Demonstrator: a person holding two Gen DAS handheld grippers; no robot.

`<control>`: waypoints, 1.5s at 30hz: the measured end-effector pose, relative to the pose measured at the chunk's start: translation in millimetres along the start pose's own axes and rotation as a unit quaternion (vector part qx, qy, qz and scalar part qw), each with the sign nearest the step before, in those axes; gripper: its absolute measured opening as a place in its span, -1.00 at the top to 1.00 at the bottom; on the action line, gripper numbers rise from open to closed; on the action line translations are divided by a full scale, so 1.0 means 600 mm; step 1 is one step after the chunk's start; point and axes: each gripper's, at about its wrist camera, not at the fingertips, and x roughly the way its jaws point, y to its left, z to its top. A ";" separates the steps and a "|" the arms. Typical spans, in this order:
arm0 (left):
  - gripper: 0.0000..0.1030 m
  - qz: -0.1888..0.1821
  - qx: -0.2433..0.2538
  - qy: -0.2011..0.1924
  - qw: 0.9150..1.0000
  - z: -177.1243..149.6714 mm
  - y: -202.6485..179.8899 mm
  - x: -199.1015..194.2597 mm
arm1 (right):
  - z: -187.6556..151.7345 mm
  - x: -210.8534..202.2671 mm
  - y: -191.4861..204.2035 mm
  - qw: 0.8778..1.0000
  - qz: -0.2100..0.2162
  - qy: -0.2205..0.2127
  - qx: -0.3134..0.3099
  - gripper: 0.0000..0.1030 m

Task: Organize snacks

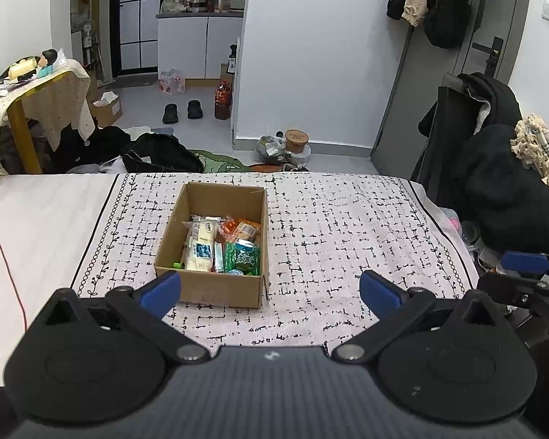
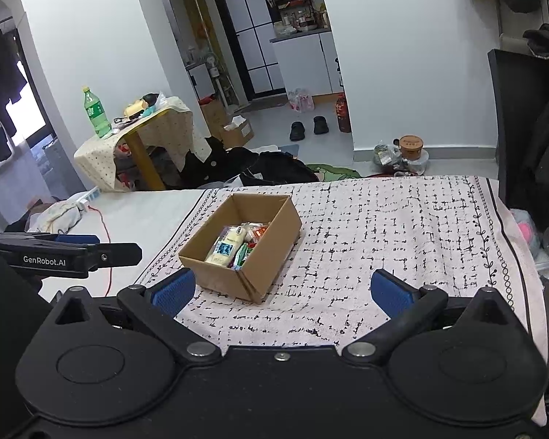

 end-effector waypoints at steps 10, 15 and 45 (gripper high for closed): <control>-1.00 0.000 0.002 -0.003 1.000 0.000 -0.004 -0.002 | 0.001 -0.001 0.002 1.000 0.000 -0.001 0.001 -1.00; -1.00 0.001 0.002 -0.004 1.000 0.000 -0.006 -0.005 | 0.001 -0.002 0.001 1.000 0.000 -0.002 0.001 -1.00; -1.00 -0.004 0.002 -0.011 1.000 0.001 0.000 -0.012 | 0.004 0.004 0.005 1.000 -0.011 -0.003 -0.004 -1.00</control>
